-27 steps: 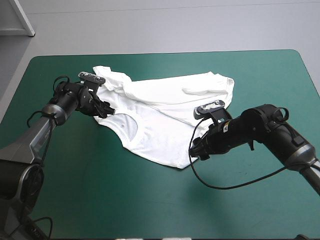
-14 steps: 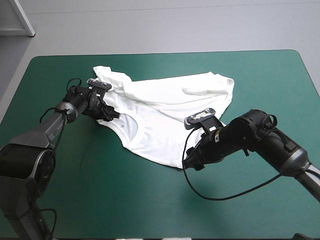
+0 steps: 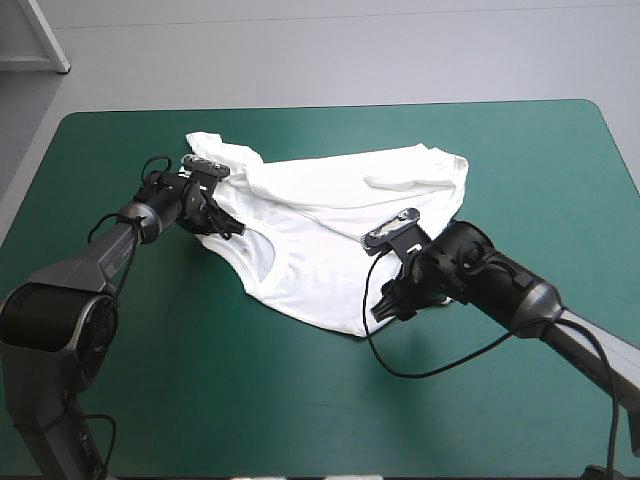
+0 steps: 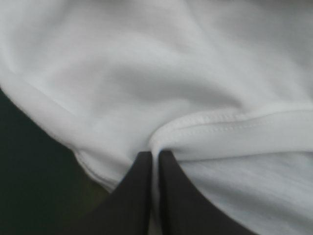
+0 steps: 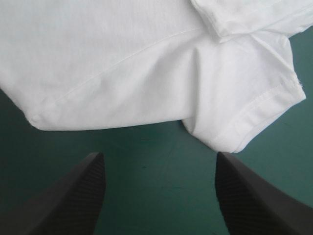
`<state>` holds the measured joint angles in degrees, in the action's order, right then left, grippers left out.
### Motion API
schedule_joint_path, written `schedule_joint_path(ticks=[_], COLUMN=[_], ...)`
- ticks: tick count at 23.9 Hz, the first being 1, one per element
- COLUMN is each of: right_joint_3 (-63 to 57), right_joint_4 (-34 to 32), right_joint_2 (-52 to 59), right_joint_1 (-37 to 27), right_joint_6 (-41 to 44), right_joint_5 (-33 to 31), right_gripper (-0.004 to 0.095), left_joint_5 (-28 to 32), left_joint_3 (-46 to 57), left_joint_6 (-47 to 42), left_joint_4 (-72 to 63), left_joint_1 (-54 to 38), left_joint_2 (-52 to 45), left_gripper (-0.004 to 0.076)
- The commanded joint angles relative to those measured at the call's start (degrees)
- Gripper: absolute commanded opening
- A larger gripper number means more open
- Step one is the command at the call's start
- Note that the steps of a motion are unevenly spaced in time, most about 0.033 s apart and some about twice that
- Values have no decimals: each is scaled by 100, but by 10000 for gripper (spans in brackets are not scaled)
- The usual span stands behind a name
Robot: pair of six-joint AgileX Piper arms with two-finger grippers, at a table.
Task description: Fold the cloth
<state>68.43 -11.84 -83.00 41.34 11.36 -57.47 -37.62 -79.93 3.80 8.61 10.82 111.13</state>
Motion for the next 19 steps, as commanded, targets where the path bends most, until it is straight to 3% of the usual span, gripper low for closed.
schedule_joint_path(ticks=[1,8,19], right_joint_3=[129,129,129], right_joint_4=[-180,855,954], right_joint_2=[-145,-833,-1689], right_joint_1=[2,2,2], right_joint_6=[49,-441,-588], right_joint_5=[210,750,807], right_gripper=[607,607,567], left_joint_5=[-180,-413,-554], left_joint_3=[46,46,46], left_joint_6=[-50,-54,-152], left_joint_4=[484,594,594], left_joint_1=[-60,-60,-60], left_joint_2=[-247,-482,-482], left_gripper=[24,24,24])
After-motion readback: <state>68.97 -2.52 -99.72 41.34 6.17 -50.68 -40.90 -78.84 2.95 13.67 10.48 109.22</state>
